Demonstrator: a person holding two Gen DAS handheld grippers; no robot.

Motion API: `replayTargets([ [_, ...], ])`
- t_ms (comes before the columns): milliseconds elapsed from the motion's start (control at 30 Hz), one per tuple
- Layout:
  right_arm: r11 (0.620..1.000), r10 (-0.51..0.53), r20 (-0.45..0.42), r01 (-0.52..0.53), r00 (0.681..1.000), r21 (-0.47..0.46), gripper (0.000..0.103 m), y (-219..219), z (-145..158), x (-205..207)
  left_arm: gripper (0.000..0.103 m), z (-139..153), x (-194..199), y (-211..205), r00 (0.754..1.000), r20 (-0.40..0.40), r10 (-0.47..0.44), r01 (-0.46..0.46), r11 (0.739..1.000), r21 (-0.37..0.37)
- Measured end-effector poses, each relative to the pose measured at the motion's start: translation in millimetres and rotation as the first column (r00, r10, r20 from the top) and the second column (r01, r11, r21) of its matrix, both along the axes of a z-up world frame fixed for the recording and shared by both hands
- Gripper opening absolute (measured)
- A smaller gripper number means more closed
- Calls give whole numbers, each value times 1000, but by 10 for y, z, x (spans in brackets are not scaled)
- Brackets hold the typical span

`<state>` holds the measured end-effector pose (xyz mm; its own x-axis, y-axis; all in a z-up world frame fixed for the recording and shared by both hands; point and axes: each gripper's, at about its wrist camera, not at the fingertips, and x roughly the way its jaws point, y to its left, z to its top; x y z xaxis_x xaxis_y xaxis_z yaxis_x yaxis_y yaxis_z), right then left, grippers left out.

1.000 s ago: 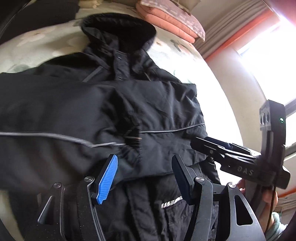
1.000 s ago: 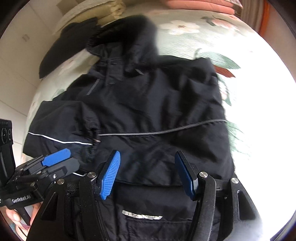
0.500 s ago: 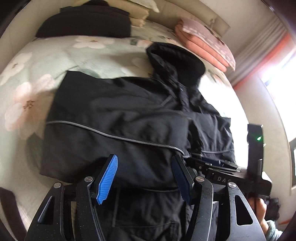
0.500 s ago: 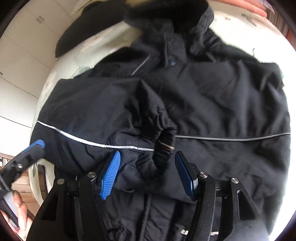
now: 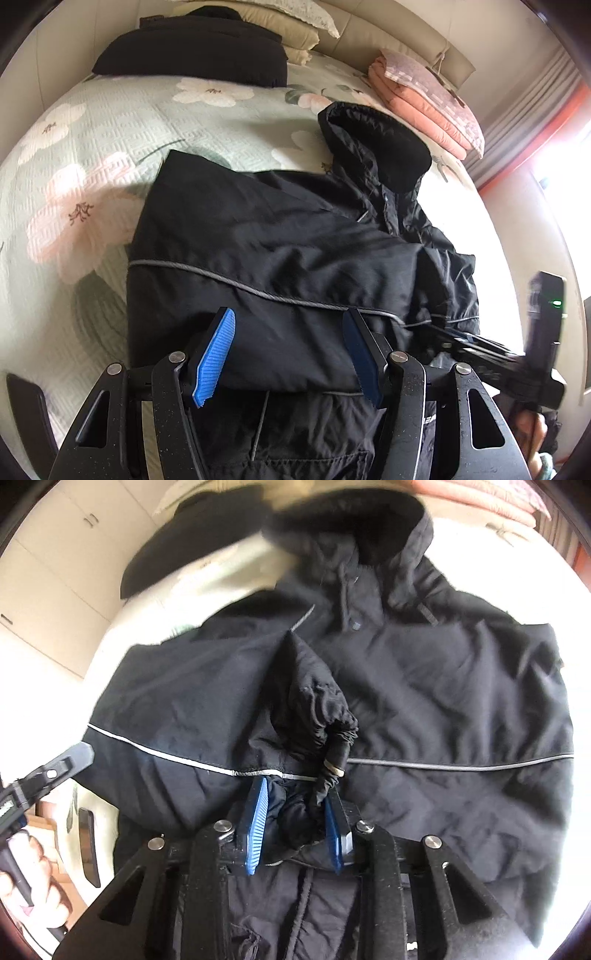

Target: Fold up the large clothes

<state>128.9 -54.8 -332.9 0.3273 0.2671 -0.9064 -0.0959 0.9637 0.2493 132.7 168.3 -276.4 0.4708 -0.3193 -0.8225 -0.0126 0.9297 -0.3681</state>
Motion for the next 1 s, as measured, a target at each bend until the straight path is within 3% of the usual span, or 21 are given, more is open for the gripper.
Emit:
replayTargets([
  [233,987,-64,90,77,994,-143,31,-601,482,-117,63,54,135,-219,999,22,-33,33,999,0],
  [367,966,-128,95,146,987,-212,31,-1057,580,-126,63,-113,257,-479,996,-15,-92,92,996,16],
  [467,955,-159,68,171,985,-243,31,-1271,418,-128,63,-343,328,-712,989,-64,-136,139,989,52],
  [533,951,-180,42,185,983,-248,31,-1333,229,-104,63,-496,342,-881,983,-92,-159,171,977,131],
  [600,947,-203,11,199,979,-253,31,-1380,-2,-62,63,-588,327,-1040,978,-91,-188,204,952,229],
  [733,942,-232,-37,215,972,-256,41,-1396,-301,37,63,-621,305,-1205,969,-85,-230,245,909,336],
  [867,940,-246,-8,237,969,-244,59,-1510,-31,-41,63,-545,299,-1112,972,-78,-220,234,930,283],
  [1000,931,-235,59,242,970,-274,59,-1495,341,-108,63,-389,243,-1005,973,-72,-220,230,958,174],
])
